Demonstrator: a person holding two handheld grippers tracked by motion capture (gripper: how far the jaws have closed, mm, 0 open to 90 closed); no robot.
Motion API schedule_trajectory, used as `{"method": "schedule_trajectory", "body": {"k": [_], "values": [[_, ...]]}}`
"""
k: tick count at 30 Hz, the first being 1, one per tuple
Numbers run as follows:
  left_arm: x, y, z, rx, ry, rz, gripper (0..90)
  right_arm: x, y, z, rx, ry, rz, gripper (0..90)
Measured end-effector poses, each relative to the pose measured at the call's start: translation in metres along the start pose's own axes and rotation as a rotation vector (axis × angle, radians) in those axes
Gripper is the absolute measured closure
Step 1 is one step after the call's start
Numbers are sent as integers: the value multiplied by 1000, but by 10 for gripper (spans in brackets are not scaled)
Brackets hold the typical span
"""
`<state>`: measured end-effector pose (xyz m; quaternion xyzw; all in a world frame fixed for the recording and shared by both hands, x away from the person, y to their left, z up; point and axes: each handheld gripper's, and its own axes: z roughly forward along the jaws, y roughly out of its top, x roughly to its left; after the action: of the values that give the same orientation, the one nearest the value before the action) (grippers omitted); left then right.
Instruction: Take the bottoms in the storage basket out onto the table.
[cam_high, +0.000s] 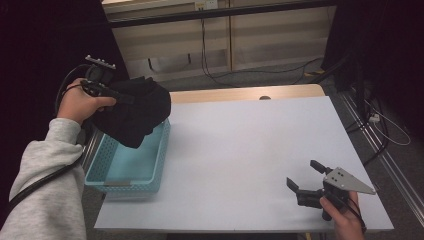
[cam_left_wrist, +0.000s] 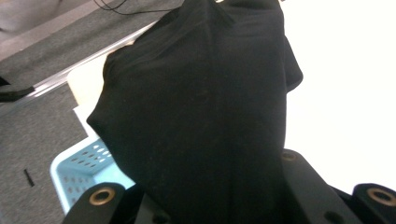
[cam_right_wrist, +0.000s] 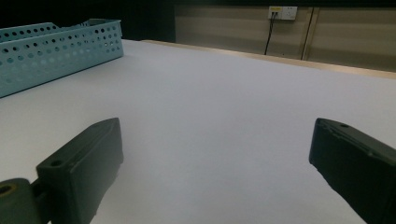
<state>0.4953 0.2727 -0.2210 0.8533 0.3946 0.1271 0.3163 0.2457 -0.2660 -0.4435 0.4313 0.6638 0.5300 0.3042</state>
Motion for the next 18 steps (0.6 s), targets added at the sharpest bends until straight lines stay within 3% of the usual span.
{"method": "schedule_trajectory", "body": {"k": [5,10,18], "values": [[-6,5,6,-1,-9,7,764,0,0,0,0,1,1,21],[-13,11,4,-37,-18,12,765,0,0,0,1,2,2,22],[-30,17,10,-65,-51,53,765,1,0,1,3,6,2,22]]}}
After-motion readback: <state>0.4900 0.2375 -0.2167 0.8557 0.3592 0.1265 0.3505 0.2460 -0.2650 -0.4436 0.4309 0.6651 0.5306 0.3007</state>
